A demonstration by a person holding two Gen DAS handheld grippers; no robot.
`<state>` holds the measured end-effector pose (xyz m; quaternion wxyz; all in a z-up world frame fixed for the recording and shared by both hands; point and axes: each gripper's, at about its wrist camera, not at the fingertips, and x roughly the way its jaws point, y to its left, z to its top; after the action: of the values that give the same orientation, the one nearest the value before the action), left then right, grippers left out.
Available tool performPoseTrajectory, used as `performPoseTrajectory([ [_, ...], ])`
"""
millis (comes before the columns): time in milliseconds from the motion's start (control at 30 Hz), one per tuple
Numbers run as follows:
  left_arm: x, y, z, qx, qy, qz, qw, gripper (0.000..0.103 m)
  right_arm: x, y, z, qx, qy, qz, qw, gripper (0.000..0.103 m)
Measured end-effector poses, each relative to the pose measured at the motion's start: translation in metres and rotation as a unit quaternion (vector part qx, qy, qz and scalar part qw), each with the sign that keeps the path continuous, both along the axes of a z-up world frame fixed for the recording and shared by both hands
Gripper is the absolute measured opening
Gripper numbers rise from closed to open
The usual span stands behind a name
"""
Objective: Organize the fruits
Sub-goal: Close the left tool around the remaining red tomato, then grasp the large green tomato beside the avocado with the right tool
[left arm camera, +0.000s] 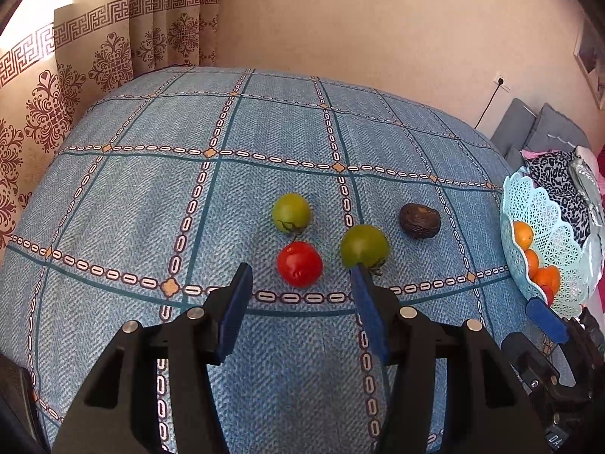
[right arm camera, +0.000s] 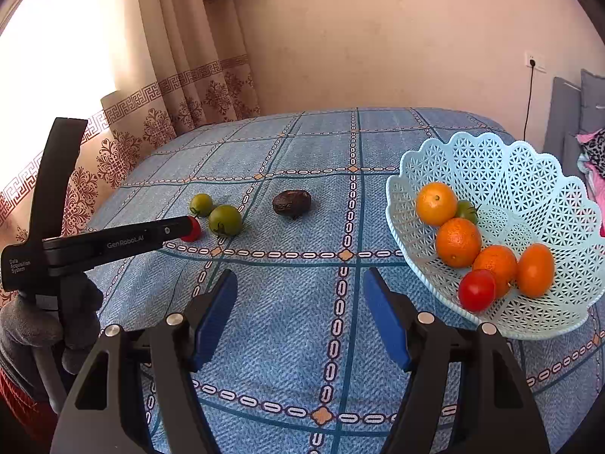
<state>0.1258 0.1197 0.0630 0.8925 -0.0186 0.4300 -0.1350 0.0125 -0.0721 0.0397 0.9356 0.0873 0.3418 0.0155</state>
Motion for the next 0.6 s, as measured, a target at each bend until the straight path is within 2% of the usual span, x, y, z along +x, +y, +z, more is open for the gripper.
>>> performPoseTrajectory([
  [67, 0.003, -0.006, -0.001, 0.006, -0.001, -0.008, 1.0000, 0.052, 0.000, -0.001, -0.001, 0.000, 0.001, -0.001, 1.000, 0.069],
  [133, 0.006, -0.012, -0.004, 0.011, 0.002, -0.017, 0.9998, 0.039, 0.000, -0.002, -0.002, 0.001, 0.003, -0.003, 1.000, 0.069],
  [167, 0.008, -0.013, -0.006, 0.015, 0.002, -0.018, 0.9997, 0.038, 0.001, -0.003, -0.002, 0.001, 0.004, -0.005, 1.000, 0.069],
  [267, 0.010, -0.015, -0.008, 0.026, -0.007, -0.021, 0.9994, 0.027, 0.001, -0.003, -0.003, 0.001, 0.006, -0.005, 1.000, 0.069],
  [500, 0.013, -0.004, -0.011, 0.000, -0.002, -0.020, 0.9998, 0.027, 0.008, 0.000, -0.003, -0.001, 0.014, 0.001, 1.000, 0.069],
  [600, 0.013, -0.005, -0.011, 0.001, -0.004, -0.018, 0.9998, 0.027, 0.011, 0.002, -0.002, 0.000, 0.014, 0.001, 1.000, 0.069],
])
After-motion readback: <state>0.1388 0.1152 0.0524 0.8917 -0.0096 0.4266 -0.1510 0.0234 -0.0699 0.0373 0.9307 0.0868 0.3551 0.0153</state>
